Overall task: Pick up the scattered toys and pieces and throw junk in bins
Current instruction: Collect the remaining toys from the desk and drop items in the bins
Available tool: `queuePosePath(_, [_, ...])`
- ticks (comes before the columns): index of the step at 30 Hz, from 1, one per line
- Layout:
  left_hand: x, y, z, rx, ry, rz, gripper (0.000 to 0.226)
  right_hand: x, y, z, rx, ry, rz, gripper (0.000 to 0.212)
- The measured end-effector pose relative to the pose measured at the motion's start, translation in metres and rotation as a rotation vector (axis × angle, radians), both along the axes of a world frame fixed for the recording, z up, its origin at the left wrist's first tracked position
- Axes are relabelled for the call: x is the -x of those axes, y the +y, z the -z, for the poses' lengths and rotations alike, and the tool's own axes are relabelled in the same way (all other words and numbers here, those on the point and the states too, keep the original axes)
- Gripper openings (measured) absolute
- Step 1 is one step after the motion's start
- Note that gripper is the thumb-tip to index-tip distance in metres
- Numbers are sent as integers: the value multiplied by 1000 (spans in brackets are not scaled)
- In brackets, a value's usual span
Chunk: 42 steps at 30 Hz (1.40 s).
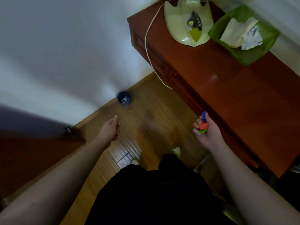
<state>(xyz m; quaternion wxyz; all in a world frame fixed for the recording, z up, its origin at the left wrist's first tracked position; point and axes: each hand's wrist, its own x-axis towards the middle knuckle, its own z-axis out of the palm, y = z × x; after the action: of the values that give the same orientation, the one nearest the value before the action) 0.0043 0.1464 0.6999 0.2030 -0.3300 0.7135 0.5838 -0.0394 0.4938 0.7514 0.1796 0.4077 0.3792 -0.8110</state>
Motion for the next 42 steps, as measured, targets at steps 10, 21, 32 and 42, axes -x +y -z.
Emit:
queuePosePath(10, [15,9,4,-31,-14,31,40,11,11,-7,-48,-9,5,29])
queuePosePath(21, [-32,-56,9,-24,-9,-155,47,-2,-53,0,22,24,-143,27])
queuePosePath(32, [-102,-81,-2,-163,-18,-459,48,-13,-95,-7,5,53,-370,26])
queuePosePath(42, [-178,-36,-22,-150,-59,-744,51,-15,-107,-13,10,39,-786,31])
